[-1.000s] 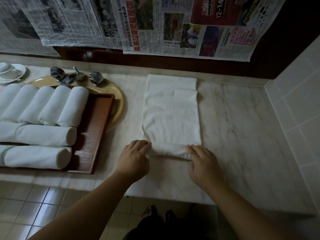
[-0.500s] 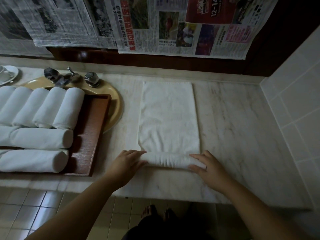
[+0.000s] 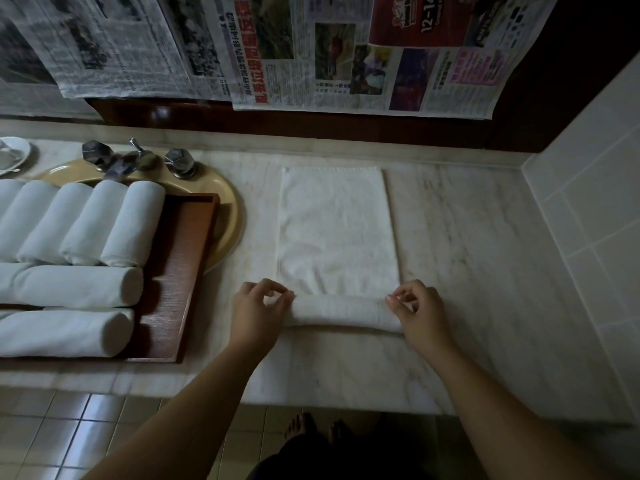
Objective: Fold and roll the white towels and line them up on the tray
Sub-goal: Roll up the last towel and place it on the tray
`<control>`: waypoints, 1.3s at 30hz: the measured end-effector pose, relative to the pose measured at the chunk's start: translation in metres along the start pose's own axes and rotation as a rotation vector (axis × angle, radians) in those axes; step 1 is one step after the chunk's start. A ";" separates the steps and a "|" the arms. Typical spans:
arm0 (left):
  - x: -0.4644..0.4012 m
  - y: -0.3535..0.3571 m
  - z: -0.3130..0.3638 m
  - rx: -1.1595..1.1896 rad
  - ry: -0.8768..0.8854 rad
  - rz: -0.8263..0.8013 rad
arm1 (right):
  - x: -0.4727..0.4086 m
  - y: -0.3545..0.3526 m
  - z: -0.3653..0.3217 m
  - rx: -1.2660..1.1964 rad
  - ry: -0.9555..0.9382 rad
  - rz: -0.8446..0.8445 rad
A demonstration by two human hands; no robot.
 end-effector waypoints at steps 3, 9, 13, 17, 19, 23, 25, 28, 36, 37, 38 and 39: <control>0.005 -0.005 0.015 -0.311 0.206 0.107 | 0.017 0.000 -0.011 0.210 -0.173 0.127; 0.038 0.011 0.001 -0.579 0.596 0.061 | 0.052 0.008 0.001 0.391 -0.372 0.027; 0.034 0.009 -0.003 -0.550 0.574 -0.018 | 0.051 0.008 0.009 0.321 -0.300 -0.177; 0.030 0.006 -0.016 -0.509 0.441 -0.130 | 0.047 0.009 0.017 0.210 -0.168 -0.354; 0.032 0.004 -0.020 -0.427 0.362 -0.176 | 0.049 0.008 0.021 0.164 -0.139 -0.375; 0.029 0.003 -0.026 -0.136 0.176 -0.223 | 0.038 0.010 0.020 0.088 -0.052 -0.457; 0.020 0.004 -0.031 -0.026 0.107 -0.193 | 0.030 0.007 0.016 0.040 0.012 -0.458; 0.012 0.006 -0.035 0.096 0.029 -0.129 | 0.019 0.001 0.015 -0.072 0.140 -0.428; 0.010 -0.003 0.026 -0.302 0.222 0.103 | 0.011 -0.008 -0.002 0.002 -0.026 -0.132; 0.013 0.000 0.031 -0.412 0.305 0.109 | 0.016 -0.009 -0.010 0.106 -0.133 -0.092; 0.016 0.004 0.034 -0.487 0.373 0.113 | 0.021 -0.006 -0.017 0.223 -0.238 -0.076; 0.018 0.006 0.034 -0.530 0.424 0.116 | 0.028 -0.002 -0.022 0.327 -0.316 -0.086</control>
Point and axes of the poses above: each hand's wrist, its own x-axis away from the middle knuckle, its own y-axis out of the palm, z = x × y, the point moved 8 cm from there along -x, towards the middle knuckle, and after that the axes turned 15 degrees about -z, right-handed, at the moved point
